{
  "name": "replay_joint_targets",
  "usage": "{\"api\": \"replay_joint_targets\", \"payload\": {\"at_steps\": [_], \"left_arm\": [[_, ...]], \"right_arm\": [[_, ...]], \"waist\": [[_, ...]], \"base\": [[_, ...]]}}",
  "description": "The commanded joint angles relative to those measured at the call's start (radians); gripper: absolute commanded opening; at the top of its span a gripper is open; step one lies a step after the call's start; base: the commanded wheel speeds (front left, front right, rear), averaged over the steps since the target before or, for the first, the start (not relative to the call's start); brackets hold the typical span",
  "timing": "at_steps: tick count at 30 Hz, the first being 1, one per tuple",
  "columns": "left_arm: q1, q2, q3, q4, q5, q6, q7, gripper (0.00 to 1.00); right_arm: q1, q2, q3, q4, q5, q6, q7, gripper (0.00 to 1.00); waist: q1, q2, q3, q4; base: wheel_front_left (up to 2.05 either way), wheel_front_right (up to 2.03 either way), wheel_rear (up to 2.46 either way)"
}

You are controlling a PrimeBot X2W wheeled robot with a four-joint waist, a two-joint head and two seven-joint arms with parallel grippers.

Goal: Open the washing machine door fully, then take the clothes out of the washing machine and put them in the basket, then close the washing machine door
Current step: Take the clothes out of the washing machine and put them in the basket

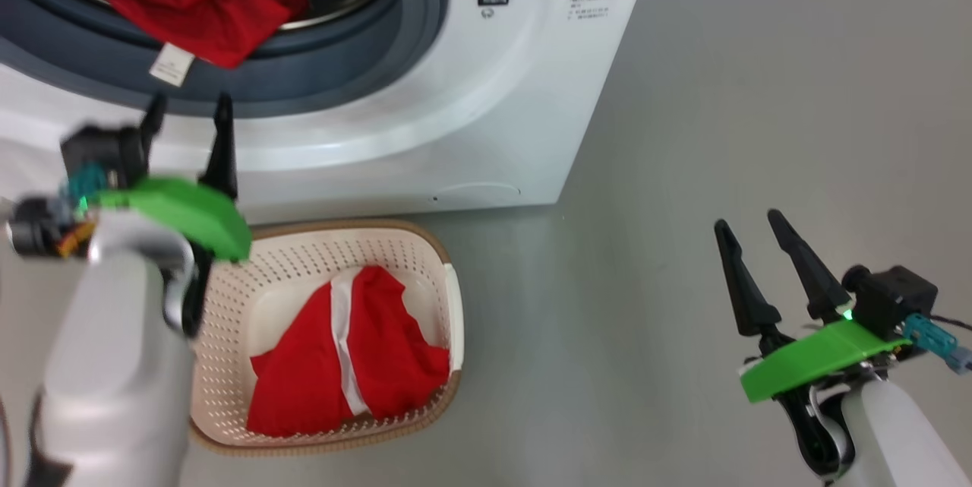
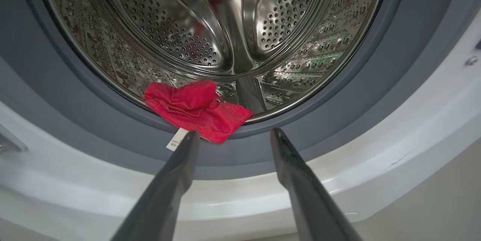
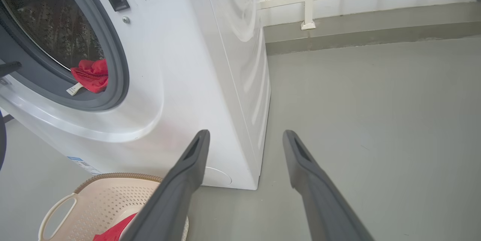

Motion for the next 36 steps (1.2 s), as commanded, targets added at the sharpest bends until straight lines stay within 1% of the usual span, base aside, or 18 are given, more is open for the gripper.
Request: {"api": "replay_joint_targets", "payload": {"at_steps": [1, 7, 14, 17, 26, 30, 36], "left_arm": [[-0.065, 0.047, 0.014, 0.012, 0.020, 0.011, 0.020, 1.00], [-0.260, 0.088, -0.081, 0.169, 0.130, 0.027, 0.103, 1.00], [-0.424, 0.116, -0.172, 0.343, 0.227, 0.039, 0.154, 1.00], [-0.480, 0.121, -0.190, 0.405, 0.242, 0.042, 0.163, 1.00], [-0.594, 0.146, -0.222, 0.564, 0.252, 0.024, 0.181, 1.00], [-0.629, 0.149, -0.215, 0.604, 0.234, 0.022, 0.198, 1.00], [-0.664, 0.171, -0.223, 0.633, 0.228, 0.020, 0.218, 1.00]], "right_arm": [[-0.017, -0.001, 0.029, -0.026, -0.005, 0.002, -0.012, 1.00], [-0.052, 0.010, 0.043, -0.026, -0.004, 0.002, -0.012, 1.00], [-0.070, 0.028, 0.057, -0.026, -0.004, 0.002, -0.012, 1.00], [-0.083, 0.032, 0.061, -0.027, -0.002, 0.002, -0.012, 1.00], [-0.112, 0.043, 0.086, -0.025, -0.001, 0.002, -0.012, 1.00], [-0.122, 0.047, 0.095, -0.023, 0.003, 0.002, -0.012, 1.00], [-0.138, 0.055, 0.110, -0.021, 0.006, 0.002, -0.012, 1.00]], "waist": [[0.0000, -0.0001, 0.047, -0.018], [0.0000, -0.0001, 0.086, -0.037], [0.0000, -0.0001, 0.122, -0.061], [0.0000, -0.0001, 0.138, -0.073], [0.0000, -0.0001, 0.170, -0.108], [0.0000, -0.0001, 0.185, -0.122], [0.0000, -0.0001, 0.208, -0.146]], "base": [[0.00, 0.00, 0.00], [0.00, 0.00, 0.00], [0.00, 0.00, 0.00], [0.00, 0.00, 0.00], [0.00, 0.00, 0.00], [0.00, 0.00, 0.00], [0.00, 0.00, 0.00]]}}
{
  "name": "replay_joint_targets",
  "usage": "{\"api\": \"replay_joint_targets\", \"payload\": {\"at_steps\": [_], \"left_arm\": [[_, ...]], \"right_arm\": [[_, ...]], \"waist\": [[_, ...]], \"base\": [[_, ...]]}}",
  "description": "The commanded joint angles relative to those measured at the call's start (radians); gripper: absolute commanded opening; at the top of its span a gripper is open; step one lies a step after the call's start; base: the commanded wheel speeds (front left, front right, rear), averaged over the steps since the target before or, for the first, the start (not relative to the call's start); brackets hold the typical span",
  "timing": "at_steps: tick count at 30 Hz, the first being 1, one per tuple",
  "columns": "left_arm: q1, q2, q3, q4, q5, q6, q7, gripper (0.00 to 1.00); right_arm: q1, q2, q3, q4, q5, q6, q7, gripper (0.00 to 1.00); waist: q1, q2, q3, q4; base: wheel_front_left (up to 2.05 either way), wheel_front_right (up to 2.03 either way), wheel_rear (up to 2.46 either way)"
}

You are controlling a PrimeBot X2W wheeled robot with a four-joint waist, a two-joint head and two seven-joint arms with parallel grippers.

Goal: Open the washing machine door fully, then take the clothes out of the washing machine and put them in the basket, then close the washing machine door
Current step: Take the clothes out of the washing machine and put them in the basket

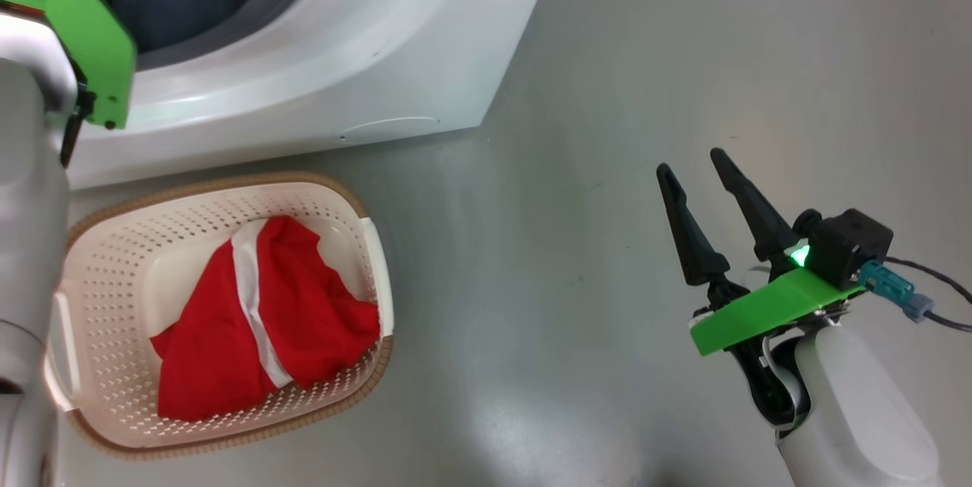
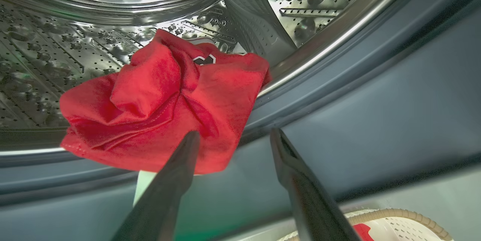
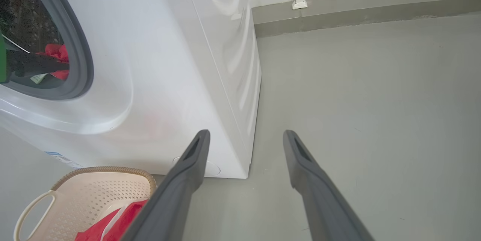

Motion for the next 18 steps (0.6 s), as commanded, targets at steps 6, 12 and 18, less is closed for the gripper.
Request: {"api": "replay_joint_targets", "payload": {"at_steps": [6, 12, 18], "left_arm": [[-0.042, 0.067, -0.002, -0.004, -0.013, 0.001, 0.015, 1.00], [-0.050, 0.095, -0.010, 0.005, -0.019, 0.018, 0.025, 1.00], [-0.048, 0.118, -0.015, 0.008, -0.026, 0.030, 0.031, 1.00]], "right_arm": [[-0.007, 0.007, 0.020, -0.021, 0.008, 0.002, -0.012, 1.00], [-0.009, 0.010, 0.026, -0.021, 0.008, 0.002, -0.012, 1.00], [-0.010, 0.005, 0.022, -0.024, 0.009, 0.002, -0.012, 1.00]], "waist": [[0.0000, 0.0000, 0.024, -0.025], [0.0000, 0.0000, 0.032, -0.038], [0.0000, 0.0000, 0.036, -0.043]], "base": [[0.00, 0.00, 0.00], [0.00, 0.00, 0.00], [0.00, 0.00, 0.00]]}}
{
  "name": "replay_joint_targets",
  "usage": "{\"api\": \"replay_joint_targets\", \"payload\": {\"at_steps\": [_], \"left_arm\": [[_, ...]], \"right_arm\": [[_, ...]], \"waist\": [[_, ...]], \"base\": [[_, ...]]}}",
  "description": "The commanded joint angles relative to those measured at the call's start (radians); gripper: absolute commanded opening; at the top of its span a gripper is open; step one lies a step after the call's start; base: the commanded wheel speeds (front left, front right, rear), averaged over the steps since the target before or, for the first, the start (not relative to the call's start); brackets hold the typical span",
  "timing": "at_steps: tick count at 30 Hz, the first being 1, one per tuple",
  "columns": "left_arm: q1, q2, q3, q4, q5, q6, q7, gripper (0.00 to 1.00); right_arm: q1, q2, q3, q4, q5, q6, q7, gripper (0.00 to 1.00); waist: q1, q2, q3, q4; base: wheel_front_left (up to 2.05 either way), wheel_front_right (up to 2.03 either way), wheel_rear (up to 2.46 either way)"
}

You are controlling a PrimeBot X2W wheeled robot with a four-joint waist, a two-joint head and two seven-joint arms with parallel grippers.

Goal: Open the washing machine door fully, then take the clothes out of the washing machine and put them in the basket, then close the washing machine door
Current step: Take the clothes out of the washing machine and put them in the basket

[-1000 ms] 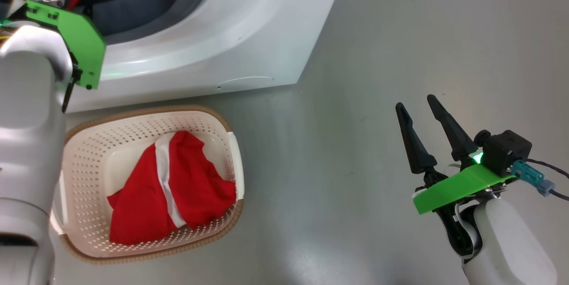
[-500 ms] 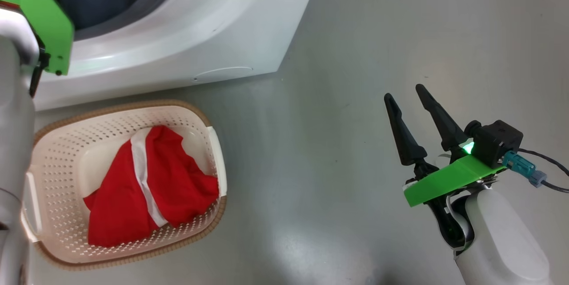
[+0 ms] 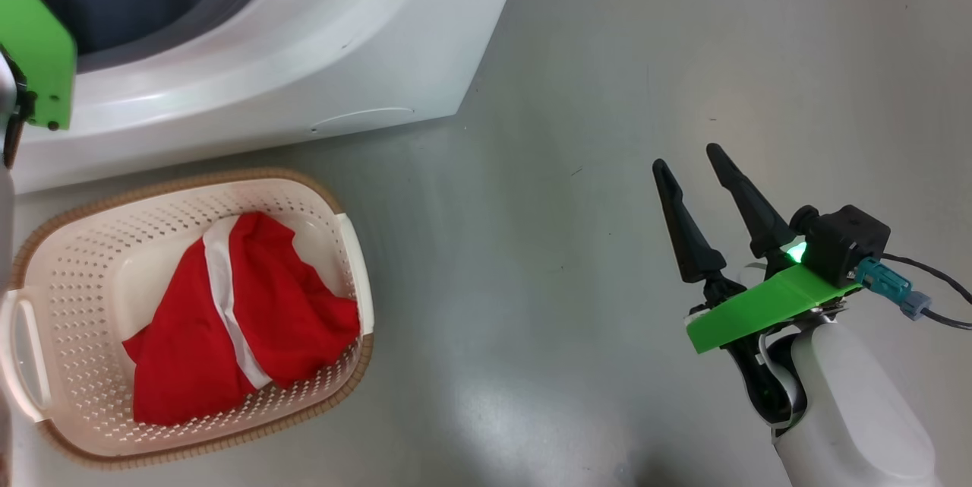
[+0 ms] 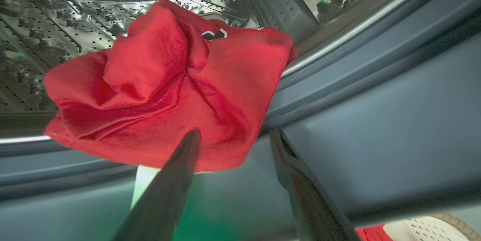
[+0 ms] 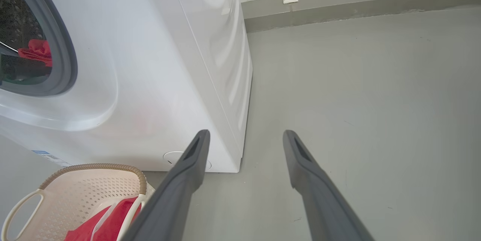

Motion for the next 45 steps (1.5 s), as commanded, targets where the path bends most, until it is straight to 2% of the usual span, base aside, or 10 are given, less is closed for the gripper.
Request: {"api": "replay_joint_targets", "payload": {"at_steps": [1, 5, 6, 7, 8, 12, 14, 21, 35, 45], "left_arm": [[-0.026, 0.053, 0.005, -0.017, -0.005, 0.012, 0.000, 1.00], [-0.032, 0.061, 0.001, -0.015, -0.011, 0.015, -0.002, 1.00], [-0.032, 0.061, 0.000, -0.015, -0.012, 0.017, -0.002, 0.93], [-0.032, 0.061, 0.000, -0.015, -0.015, 0.018, -0.001, 0.69], [-0.032, 0.063, -0.003, -0.015, -0.015, 0.019, -0.001, 0.50], [-0.034, 0.065, -0.009, -0.014, -0.020, 0.018, -0.006, 0.19], [-0.034, 0.064, -0.013, -0.014, -0.022, 0.019, -0.007, 0.00], [-0.035, 0.052, -0.017, -0.013, -0.039, 0.021, -0.029, 0.00], [0.035, -0.074, 0.075, -0.014, -0.182, 0.031, -0.247, 0.00], [0.171, -0.143, 0.169, -0.052, -0.313, -0.010, -0.386, 0.00]], "right_arm": [[0.005, -0.004, 0.019, -0.023, 0.008, 0.002, -0.012, 1.00], [0.004, -0.002, 0.016, -0.024, 0.004, 0.002, -0.012, 1.00], [0.004, -0.001, 0.017, -0.024, 0.003, 0.002, -0.012, 1.00], [0.003, 0.001, 0.018, -0.024, 0.003, 0.002, -0.012, 1.00], [0.002, 0.002, 0.020, -0.023, 0.003, 0.002, -0.012, 1.00], [-0.003, 0.004, 0.023, -0.025, 0.005, 0.002, -0.012, 1.00], [-0.004, 0.005, 0.022, -0.026, 0.005, 0.002, -0.012, 1.00], [-0.003, 0.006, 0.012, -0.026, 0.003, 0.002, -0.012, 1.00], [0.029, -0.003, -0.008, -0.018, -0.002, 0.002, -0.012, 1.00], [0.105, -0.032, -0.032, -0.001, 0.001, 0.002, -0.012, 1.00]], "waist": [[0.0000, -0.0001, 0.001, 0.001], [0.0000, -0.0001, 0.003, 0.003], [0.0000, -0.0001, 0.003, 0.003], [0.0000, -0.0001, 0.003, 0.003], [0.0000, -0.0001, 0.003, 0.003], [0.0000, -0.0001, 0.003, 0.001], [0.0000, -0.0001, 0.003, 0.000], [0.0000, -0.0001, 0.001, 0.002], [0.0000, -0.0001, -0.090, 0.065], [0.0000, -0.0001, -0.217, 0.120]], "base": [[0.00, 0.00, 0.00], [0.00, 0.00, 0.00], [0.00, 0.00, 0.00], [0.00, 0.00, 0.00], [0.00, 0.00, 0.00], [0.00, 0.00, 0.00], [0.00, 0.00, 0.00], [0.00, 0.00, 0.00], [0.00, 0.00, 0.00], [0.00, 0.00, 0.00]]}}
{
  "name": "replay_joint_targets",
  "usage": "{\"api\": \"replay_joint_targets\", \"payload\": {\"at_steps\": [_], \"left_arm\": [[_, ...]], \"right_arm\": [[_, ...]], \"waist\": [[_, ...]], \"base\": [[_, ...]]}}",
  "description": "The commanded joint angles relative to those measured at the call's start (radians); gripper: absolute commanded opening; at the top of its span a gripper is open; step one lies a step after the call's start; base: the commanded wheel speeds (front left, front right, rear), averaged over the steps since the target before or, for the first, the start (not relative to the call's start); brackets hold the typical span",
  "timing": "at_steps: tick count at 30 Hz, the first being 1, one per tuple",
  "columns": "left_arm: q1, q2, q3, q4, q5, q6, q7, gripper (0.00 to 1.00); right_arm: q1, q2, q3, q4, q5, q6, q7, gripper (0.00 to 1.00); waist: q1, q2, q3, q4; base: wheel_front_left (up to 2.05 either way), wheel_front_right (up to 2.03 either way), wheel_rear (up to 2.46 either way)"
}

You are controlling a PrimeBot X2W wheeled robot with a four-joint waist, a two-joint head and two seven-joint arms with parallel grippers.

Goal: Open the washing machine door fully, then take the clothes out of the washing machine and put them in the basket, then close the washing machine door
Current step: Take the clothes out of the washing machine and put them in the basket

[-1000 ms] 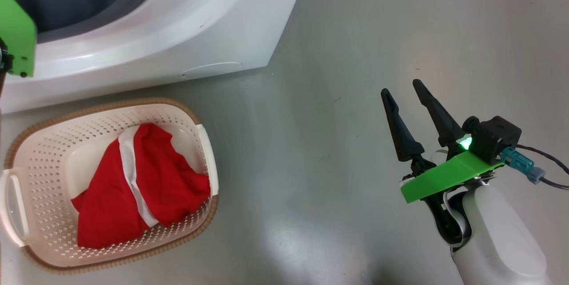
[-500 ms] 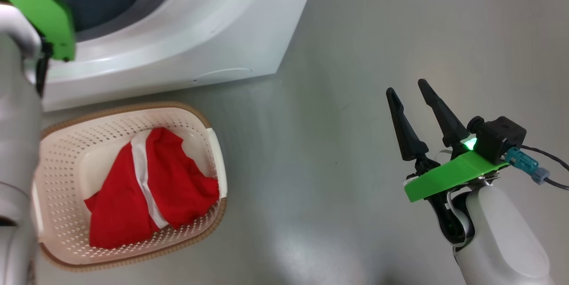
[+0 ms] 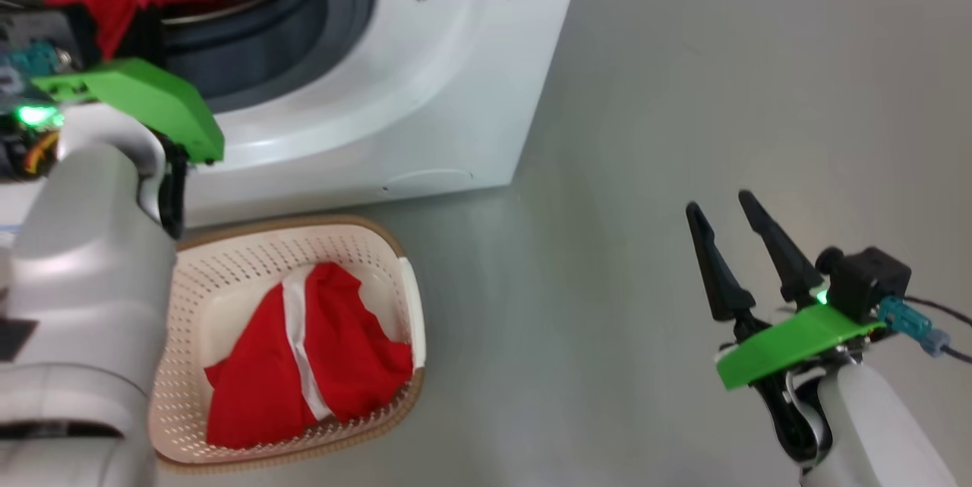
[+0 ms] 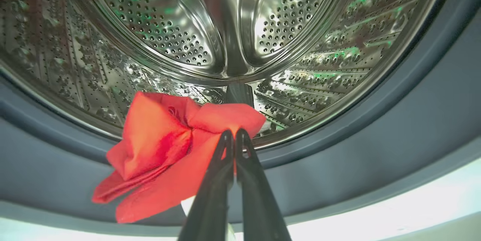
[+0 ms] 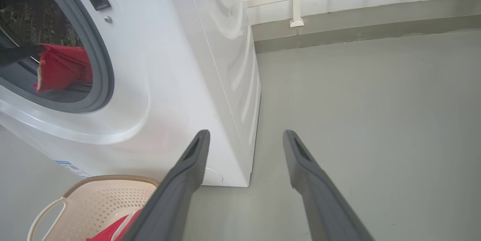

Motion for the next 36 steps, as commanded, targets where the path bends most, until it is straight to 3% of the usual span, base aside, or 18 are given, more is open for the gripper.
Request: {"api": "replay_joint_targets", "payload": {"at_steps": [1, 12, 23, 28, 36], "left_arm": [[0.027, 0.032, 0.019, -0.042, -0.015, -0.012, -0.016, 0.00], [0.286, 0.008, 0.086, -0.401, -0.046, -0.030, -0.020, 0.00], [0.604, -0.024, 0.147, -0.851, -0.080, -0.036, -0.021, 0.00], [0.728, -0.027, 0.154, -1.034, -0.089, -0.019, -0.016, 0.00], [0.974, -0.025, 0.168, -1.457, -0.088, 0.056, 0.091, 0.00]], "right_arm": [[0.037, -0.011, 0.012, -0.017, 0.002, 0.002, -0.012, 1.00], [0.118, -0.038, -0.025, -0.016, 0.006, 0.002, -0.012, 1.00], [0.178, -0.043, -0.053, -0.020, 0.007, 0.002, -0.012, 1.00], [0.189, -0.044, -0.058, -0.026, 0.005, 0.002, -0.012, 1.00], [0.196, -0.050, -0.070, -0.034, 0.005, 0.002, -0.012, 1.00]], "waist": [[0.0000, 0.0000, -0.064, 0.039], [0.0000, 0.0000, -0.175, 0.088], [0.0000, 0.0000, -0.239, 0.123], [0.0000, 0.0000, -0.247, 0.128], [0.0000, 0.0000, -0.242, 0.137]], "base": [[0.00, 0.00, 0.00], [0.00, 0.00, 0.00], [0.00, 0.00, 0.00], [0.00, 0.00, 0.00], [0.00, 0.00, 0.00]]}}
